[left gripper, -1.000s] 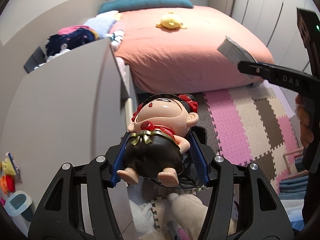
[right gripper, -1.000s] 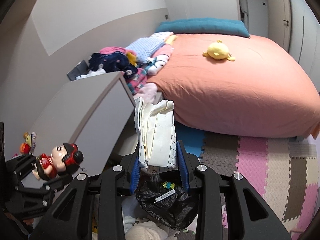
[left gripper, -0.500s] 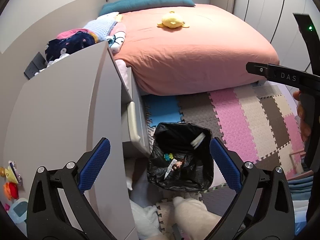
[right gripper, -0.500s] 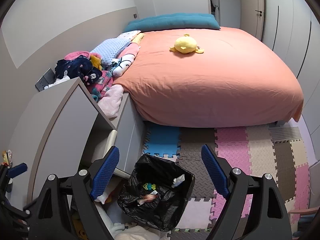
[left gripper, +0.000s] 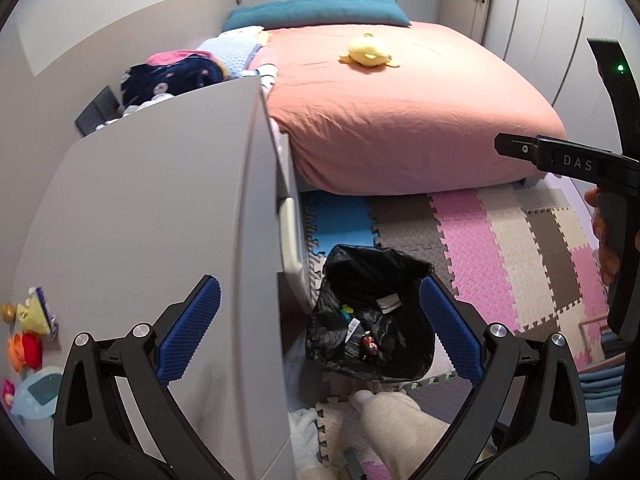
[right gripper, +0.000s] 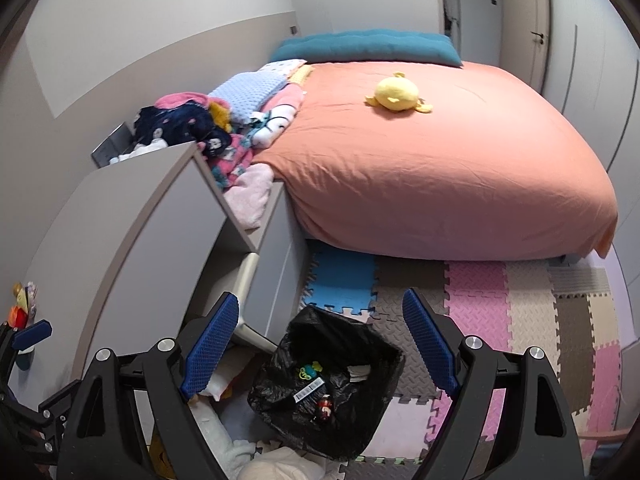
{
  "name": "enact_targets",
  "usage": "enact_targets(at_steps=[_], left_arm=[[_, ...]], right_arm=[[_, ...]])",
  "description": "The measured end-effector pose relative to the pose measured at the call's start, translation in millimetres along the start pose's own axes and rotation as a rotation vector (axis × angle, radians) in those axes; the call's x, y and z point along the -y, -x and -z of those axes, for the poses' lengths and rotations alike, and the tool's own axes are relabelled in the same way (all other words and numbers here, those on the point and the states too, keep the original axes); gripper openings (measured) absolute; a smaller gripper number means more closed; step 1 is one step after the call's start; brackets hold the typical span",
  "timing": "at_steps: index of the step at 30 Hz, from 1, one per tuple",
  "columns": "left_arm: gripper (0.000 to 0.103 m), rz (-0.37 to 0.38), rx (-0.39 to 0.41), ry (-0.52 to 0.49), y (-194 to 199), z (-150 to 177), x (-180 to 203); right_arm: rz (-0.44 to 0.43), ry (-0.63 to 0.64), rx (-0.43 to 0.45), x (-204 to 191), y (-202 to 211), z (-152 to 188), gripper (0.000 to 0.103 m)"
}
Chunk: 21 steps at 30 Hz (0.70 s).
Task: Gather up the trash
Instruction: 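Move both open tools back over the table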
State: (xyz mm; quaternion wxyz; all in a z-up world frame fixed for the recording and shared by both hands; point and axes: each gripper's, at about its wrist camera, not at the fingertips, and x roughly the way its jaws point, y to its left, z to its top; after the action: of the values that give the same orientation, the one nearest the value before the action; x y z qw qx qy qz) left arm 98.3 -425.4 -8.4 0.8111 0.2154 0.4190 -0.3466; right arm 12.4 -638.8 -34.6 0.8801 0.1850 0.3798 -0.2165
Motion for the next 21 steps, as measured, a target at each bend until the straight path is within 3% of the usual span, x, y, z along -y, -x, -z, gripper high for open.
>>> enact_targets(at_steps=[21], left_arm=[[0.097,-0.128,0.062,0.172,63.6,61.5,-101.6]], right_arm=[[-0.172,0.200,-0.005,-143.3,16.1,21.7,0.084]])
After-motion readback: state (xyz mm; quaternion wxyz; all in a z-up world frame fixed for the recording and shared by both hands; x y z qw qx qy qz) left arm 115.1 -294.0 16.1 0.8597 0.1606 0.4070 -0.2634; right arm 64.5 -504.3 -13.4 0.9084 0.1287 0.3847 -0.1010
